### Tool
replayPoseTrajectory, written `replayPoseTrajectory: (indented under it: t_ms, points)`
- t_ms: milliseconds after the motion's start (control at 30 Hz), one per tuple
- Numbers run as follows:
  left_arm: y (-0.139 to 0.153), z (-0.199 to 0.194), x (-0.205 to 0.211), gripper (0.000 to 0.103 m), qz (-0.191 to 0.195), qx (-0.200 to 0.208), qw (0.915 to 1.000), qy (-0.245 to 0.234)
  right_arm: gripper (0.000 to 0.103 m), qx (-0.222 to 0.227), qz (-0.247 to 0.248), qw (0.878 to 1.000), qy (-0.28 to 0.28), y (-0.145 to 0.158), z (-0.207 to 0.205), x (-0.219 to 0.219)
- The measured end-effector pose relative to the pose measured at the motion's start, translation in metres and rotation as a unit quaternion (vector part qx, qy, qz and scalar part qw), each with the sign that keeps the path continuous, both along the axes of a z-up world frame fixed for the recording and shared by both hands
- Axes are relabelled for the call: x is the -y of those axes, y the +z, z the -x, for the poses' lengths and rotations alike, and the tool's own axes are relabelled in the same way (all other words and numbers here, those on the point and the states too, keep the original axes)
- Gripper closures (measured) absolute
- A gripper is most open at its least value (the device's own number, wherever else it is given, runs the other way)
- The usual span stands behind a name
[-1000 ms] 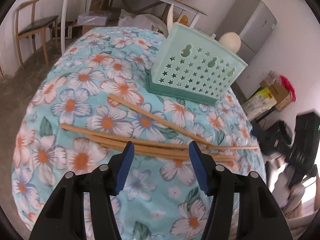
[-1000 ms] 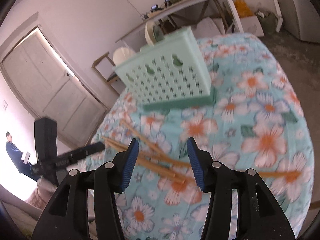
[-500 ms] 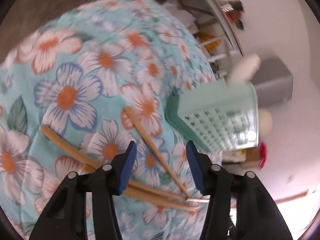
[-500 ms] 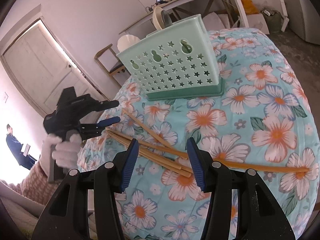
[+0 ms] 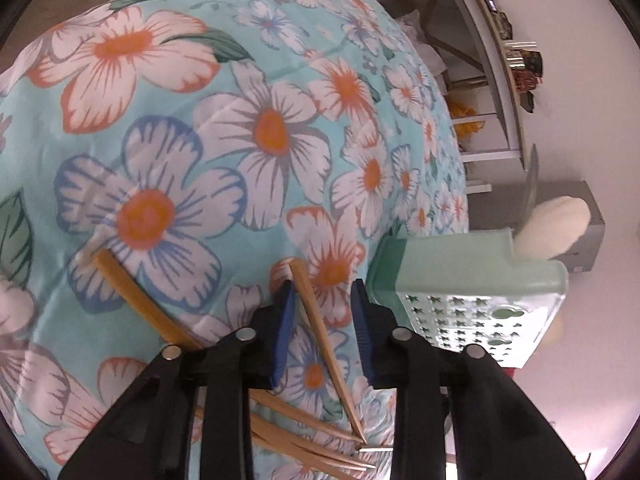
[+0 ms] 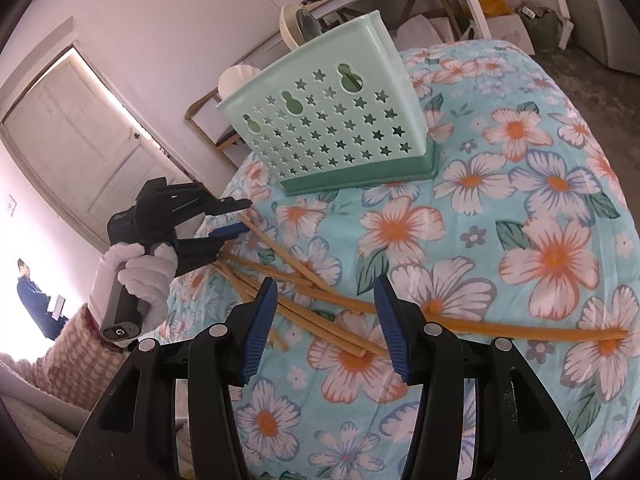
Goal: Organize utensils
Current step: 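Grasp a wooden chopstick with the left gripper while the right grasps another chopstick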
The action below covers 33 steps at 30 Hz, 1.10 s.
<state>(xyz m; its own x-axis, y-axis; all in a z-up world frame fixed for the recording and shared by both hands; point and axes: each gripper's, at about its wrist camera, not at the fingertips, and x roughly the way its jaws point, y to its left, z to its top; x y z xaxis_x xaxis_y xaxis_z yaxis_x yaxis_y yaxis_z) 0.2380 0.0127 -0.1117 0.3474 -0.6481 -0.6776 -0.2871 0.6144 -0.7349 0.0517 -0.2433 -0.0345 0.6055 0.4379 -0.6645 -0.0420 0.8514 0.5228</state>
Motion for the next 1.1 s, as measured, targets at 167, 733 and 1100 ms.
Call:
replayPoseTrajectory:
  t_ms: [167,733,1100]
  points:
    - [-0.001,-0.002,0.004,0.089,-0.022,-0.010,0.9996,0.013,0.054,0.001,-0.002,1.000,0.001,0.000,-0.001,-0.001]
    - [0.030,0.018,0.000,0.096,0.027,0.069,0.9972,0.014,0.054,0.031,0.014,0.999,-0.026,0.021,0.020,0.014]
    - [0.102,0.051,-0.010,0.097,0.025,0.203,0.9786,-0.019,0.056,0.051,0.025,0.997,-0.046,0.033,0.031,0.023]
